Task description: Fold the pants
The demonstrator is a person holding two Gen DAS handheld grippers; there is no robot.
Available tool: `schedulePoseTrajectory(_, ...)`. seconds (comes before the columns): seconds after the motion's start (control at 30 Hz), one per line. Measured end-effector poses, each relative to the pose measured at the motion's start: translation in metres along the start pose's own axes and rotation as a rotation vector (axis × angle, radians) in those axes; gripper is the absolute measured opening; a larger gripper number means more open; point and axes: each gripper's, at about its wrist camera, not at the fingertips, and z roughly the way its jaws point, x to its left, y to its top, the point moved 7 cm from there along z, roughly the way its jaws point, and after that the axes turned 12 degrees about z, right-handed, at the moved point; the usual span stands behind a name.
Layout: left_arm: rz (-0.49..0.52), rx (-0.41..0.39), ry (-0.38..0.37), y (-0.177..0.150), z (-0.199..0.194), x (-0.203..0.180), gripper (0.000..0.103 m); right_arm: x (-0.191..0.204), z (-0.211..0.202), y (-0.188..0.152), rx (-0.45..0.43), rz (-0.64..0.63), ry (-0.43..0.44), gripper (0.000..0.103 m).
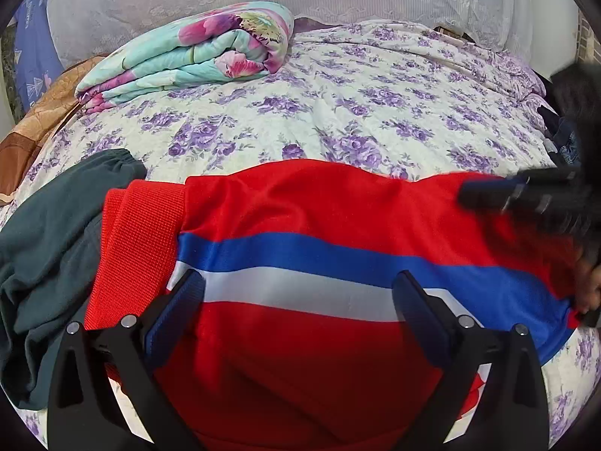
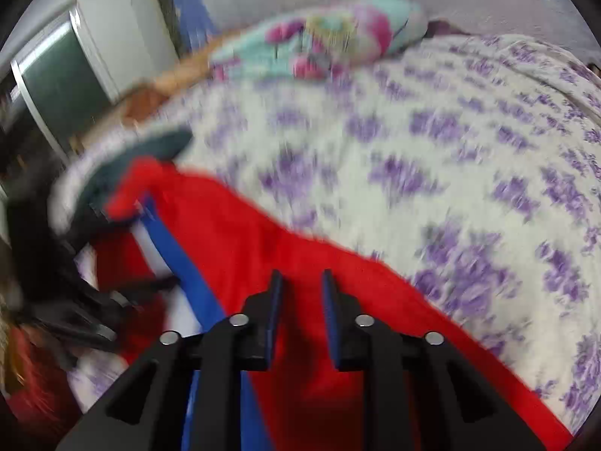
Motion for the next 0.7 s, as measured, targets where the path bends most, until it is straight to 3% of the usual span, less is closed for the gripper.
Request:
schedulePoseTrajectory(0.1, 0.008, 0.009, 0.013, 0.0, 0.001, -0.001, 0.098, -0.013, 0.011, 0.022, -0.017, 0.082, 0.053, 0.022)
schedulePoseTrajectory(0.2, 0.014, 0.012, 0.019, 0.0, 0.002, -0.001, 0.098, -0.025, -0.003, 0.03, -0.071, 0.157, 0.027, 0.014)
schedulePoseTrajectory(0.3, 0.009, 0.008, 0.013, 0.0, 0.001, -0.001, 0.098, -0.01, -0.027, 0.016, -0.115, 0.106, 0.036, 0.02)
schedulePoseTrajectory(0.33, 0.008, 0.008, 0.012, 0.0, 0.001, -0.001, 0.098, -0.003, -0.031, 0.011, -0.118, 0.084, 0.033, 0.027)
schedulePoseTrajectory(0.37, 0.01, 0.009, 0.015, 0.0, 0.001, -0.001, 0.098, 0.005, -0.031, 0.004, -0.107, 0.047, 0.023, 0.048)
schedulePoseTrajectory(0.4, 0.01, 0.01, 0.017, 0.0, 0.001, 0.0, 0.098, 0.007, -0.024, 0.001, -0.088, 0.02, -0.002, 0.055)
schedulePoseTrajectory(0.47, 0.013, 0.013, 0.02, 0.0, 0.001, 0.0, 0.098, 0.0, 0.005, 0.0, -0.037, -0.004, -0.072, 0.057)
schedulePoseTrajectory(0.53, 0.021, 0.02, 0.029, 0.0, 0.003, -0.001, 0.098, -0.005, 0.007, 0.008, -0.068, 0.006, -0.075, 0.05)
schedulePoseTrajectory(0.63, 0.029, 0.026, 0.039, 0.0, 0.004, -0.001, 0.098, -0.029, -0.023, 0.021, -0.217, 0.087, -0.197, 0.051)
schedulePoseTrajectory(0.7, 0.024, 0.022, 0.035, 0.0, 0.003, -0.002, 0.098, -0.037, -0.052, 0.009, -0.248, 0.153, -0.099, 0.053)
